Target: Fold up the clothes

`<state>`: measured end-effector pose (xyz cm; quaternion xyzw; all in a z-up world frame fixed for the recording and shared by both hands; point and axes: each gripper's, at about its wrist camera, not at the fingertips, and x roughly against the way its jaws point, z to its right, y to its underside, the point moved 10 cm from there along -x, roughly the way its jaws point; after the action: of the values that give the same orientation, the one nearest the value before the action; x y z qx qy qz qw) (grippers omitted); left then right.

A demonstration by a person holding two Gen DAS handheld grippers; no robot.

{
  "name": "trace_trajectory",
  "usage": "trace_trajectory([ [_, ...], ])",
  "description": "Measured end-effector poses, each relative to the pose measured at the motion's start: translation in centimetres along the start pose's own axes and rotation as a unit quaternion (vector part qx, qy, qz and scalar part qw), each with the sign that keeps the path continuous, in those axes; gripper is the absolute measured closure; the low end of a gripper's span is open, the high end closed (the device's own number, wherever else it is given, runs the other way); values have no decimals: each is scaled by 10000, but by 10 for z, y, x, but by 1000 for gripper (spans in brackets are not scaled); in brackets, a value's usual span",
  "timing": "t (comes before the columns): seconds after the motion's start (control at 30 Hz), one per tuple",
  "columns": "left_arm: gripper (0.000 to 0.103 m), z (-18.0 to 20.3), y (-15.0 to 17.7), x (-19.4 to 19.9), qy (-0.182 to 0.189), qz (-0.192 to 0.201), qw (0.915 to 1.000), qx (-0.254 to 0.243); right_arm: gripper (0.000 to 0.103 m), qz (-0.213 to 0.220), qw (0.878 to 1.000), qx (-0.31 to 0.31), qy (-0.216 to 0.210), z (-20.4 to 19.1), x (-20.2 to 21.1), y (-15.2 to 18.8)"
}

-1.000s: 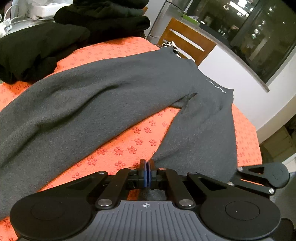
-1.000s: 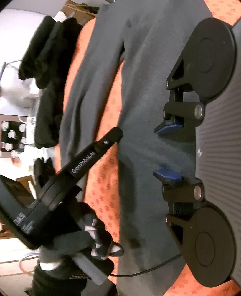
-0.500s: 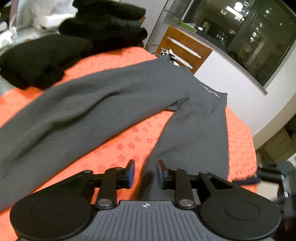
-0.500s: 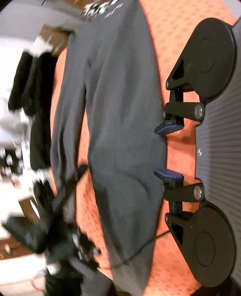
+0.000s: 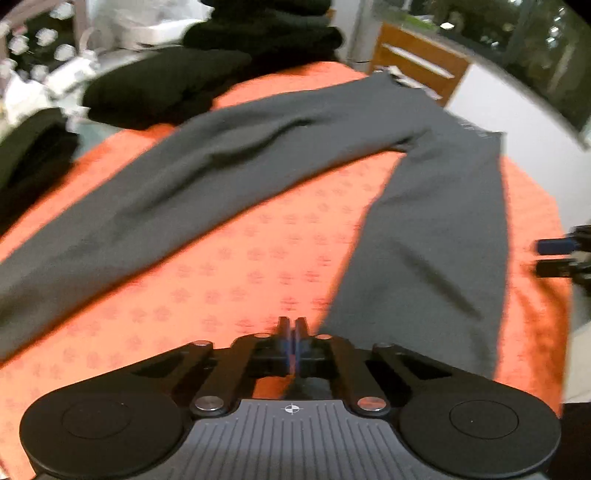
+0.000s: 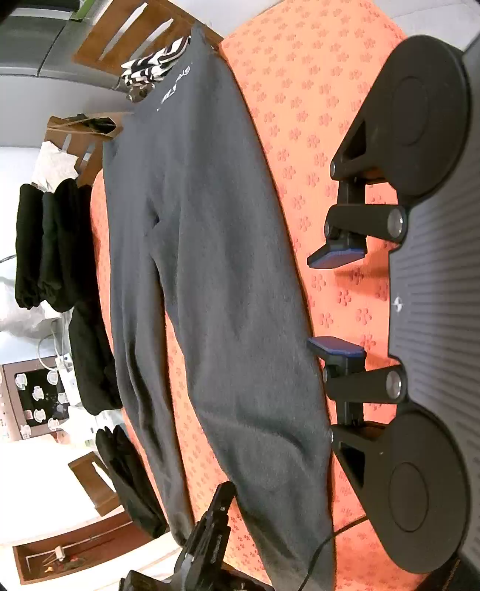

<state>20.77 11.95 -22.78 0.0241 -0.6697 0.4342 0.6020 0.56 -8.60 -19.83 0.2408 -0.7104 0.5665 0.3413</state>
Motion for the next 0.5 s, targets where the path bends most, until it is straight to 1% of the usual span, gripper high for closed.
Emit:
trace_trajectory([
  [0.1, 100, -13, 1, 4, -151, 54, 9997, 188, 56, 6, 10000, 34, 17, 0, 3, 2],
  [0.17, 99, -10, 0, 11, -40, 119, 9997, 185, 56, 12, 10000, 34, 0, 0, 3, 3],
  [0.23, 97, -2, -2, 17, 220, 180, 9993, 240, 56, 24, 10000, 35, -23, -1, 2, 3],
  [0.27, 91, 2, -2, 19, 326, 192, 9990, 239, 56, 33, 10000, 36, -30, -1, 2, 3],
  [0.3, 82, 7, -1, 18, 388, 175, 9989, 201, 56, 42, 10000, 35, -39, -1, 2, 3],
  [0.33, 78, 11, 0, 18, 450, 159, 9987, 164, 56, 53, 10000, 30, -44, -1, 2, 2],
  [0.37, 76, 16, 1, 17, 512, 143, 9985, 126, 56, 60, 10000, 27, -47, -1, 2, 2],
  [0.5, 76, 24, 7, 7, 566, -19, 9984, 90, 56, 64, 10000, 49, -51, -2, 2, 4],
])
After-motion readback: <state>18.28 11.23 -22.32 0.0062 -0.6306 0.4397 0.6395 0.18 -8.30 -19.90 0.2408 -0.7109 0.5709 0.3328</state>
